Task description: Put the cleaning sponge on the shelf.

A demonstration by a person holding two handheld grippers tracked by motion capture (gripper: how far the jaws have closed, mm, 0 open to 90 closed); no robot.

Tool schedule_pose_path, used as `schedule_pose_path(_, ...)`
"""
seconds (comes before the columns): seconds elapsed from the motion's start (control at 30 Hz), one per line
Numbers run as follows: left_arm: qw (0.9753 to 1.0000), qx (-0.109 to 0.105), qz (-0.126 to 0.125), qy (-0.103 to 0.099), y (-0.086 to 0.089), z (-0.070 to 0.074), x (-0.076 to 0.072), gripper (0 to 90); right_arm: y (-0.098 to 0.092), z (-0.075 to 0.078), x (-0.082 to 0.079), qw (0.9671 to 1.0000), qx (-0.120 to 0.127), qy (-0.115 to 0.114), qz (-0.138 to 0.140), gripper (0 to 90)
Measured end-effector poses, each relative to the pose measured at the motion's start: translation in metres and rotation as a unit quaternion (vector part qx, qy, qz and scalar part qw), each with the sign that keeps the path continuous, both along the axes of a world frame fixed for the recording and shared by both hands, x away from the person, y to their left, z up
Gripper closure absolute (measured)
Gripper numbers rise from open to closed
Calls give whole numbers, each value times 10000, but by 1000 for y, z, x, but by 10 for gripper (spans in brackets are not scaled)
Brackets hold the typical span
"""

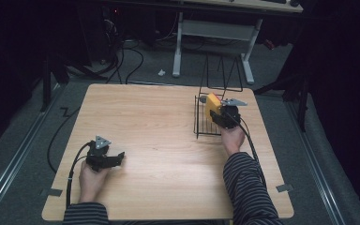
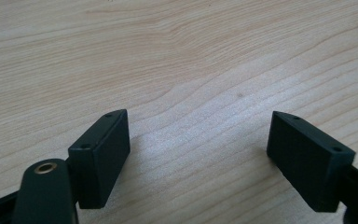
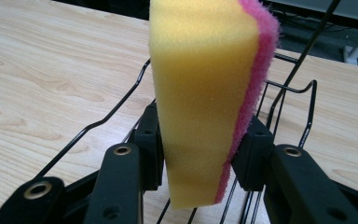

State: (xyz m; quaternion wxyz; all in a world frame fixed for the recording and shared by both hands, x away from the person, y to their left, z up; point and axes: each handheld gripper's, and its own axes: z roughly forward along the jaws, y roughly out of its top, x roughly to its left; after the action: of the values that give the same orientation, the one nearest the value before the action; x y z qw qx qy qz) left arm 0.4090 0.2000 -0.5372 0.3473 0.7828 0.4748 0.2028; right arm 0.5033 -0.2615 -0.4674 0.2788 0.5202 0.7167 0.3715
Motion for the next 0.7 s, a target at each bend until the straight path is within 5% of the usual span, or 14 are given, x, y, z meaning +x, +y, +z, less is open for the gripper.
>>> schedule_pose_path(0.7,10000,1,0,0,0,0,0,218,0,-3,0,10000,27,85,11,592)
